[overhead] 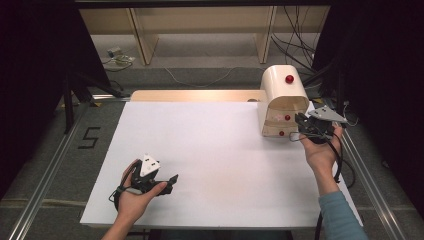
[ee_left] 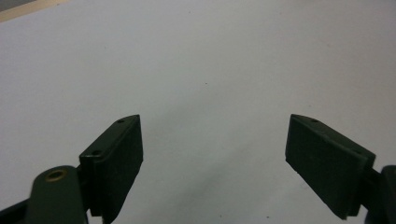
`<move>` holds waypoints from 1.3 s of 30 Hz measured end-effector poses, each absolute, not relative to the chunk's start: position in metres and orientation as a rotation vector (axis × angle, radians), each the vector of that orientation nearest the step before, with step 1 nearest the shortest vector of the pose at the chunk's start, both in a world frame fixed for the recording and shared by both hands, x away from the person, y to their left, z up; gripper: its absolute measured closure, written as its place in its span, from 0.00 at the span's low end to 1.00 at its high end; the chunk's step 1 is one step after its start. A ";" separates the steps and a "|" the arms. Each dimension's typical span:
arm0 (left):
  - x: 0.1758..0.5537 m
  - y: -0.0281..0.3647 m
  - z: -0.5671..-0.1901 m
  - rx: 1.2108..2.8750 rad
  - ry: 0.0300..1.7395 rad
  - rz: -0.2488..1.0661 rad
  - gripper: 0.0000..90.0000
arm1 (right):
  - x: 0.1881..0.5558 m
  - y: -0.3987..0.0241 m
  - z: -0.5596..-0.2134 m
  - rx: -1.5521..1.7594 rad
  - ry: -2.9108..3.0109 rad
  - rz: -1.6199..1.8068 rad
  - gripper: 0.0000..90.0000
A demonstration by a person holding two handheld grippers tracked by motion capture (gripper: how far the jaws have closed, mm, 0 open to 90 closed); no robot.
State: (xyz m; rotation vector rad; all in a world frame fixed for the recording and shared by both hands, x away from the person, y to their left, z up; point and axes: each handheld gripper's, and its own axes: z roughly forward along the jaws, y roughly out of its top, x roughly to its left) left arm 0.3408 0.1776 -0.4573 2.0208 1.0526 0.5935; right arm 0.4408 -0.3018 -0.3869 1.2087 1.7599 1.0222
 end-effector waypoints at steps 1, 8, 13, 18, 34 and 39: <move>0.341 0.178 -0.457 2.021 1.053 0.594 0.21 | 0.440 -0.301 -0.387 1.210 1.761 1.019 0.90; 0.341 0.178 -0.457 2.020 1.054 0.592 0.21 | 0.436 -0.299 -0.385 1.206 1.775 1.029 0.82; 0.341 0.178 -0.457 2.019 1.055 0.590 0.21 | 0.432 -0.299 -0.383 1.204 1.784 1.038 0.73; 0.341 0.178 -0.457 2.019 1.053 0.592 0.21 | 0.426 -0.297 -0.381 1.218 1.815 1.063 0.60; 0.340 0.178 -0.457 2.013 1.056 0.592 0.21 | 0.397 -0.273 -0.403 1.146 1.984 1.169 0.30; 0.340 0.178 -0.458 2.013 1.057 0.592 0.21 | 0.388 -0.270 -0.408 1.113 2.048 1.182 0.25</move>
